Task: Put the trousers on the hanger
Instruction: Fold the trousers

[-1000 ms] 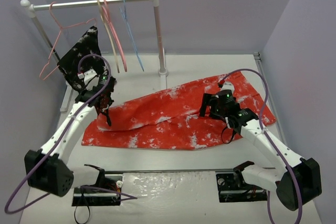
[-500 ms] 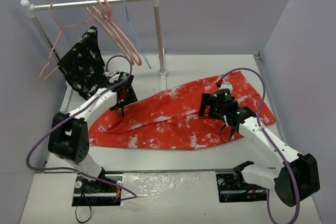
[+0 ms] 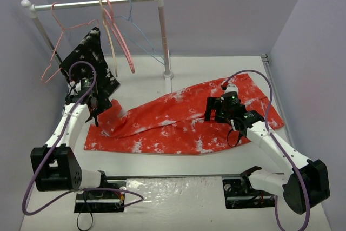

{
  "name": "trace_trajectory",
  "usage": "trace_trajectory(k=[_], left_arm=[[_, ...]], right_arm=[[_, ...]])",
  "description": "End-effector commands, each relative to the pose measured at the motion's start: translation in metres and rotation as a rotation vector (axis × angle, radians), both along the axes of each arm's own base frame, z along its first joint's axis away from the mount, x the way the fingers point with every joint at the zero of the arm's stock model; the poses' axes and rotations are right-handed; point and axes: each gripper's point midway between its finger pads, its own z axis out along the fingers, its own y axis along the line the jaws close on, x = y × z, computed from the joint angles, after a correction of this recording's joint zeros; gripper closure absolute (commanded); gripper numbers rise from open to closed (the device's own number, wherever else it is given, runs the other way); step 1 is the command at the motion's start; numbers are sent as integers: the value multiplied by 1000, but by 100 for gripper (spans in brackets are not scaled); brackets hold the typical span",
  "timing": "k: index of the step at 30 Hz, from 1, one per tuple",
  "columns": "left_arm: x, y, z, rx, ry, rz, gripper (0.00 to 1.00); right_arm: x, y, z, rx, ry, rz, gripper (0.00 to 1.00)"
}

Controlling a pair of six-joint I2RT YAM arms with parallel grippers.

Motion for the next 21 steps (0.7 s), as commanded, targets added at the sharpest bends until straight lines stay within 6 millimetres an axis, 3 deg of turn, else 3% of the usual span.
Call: trace_trajectory(k=[1, 7, 12, 16, 20, 21], left_arm=[[33, 20, -6, -34, -38, -18, 23], [71, 50, -34, -32, -9, -9, 25], [93, 49, -58, -54, 13, -45, 31], [96, 50, -82, -58, 62, -39, 34], [87, 48, -104, -77, 115, -39, 43], [85, 46, -107, -83, 118, -35, 49]], right_arm=[[12, 10, 30, 32, -99, 36, 3], [10, 9, 31, 37, -107, 39, 3], [8, 9, 31, 45, -109, 42, 3], [7, 9, 33, 51, -113, 39, 3], [5, 8, 32, 56, -111, 30, 3], [5, 8, 32, 58, -113, 27, 3]])
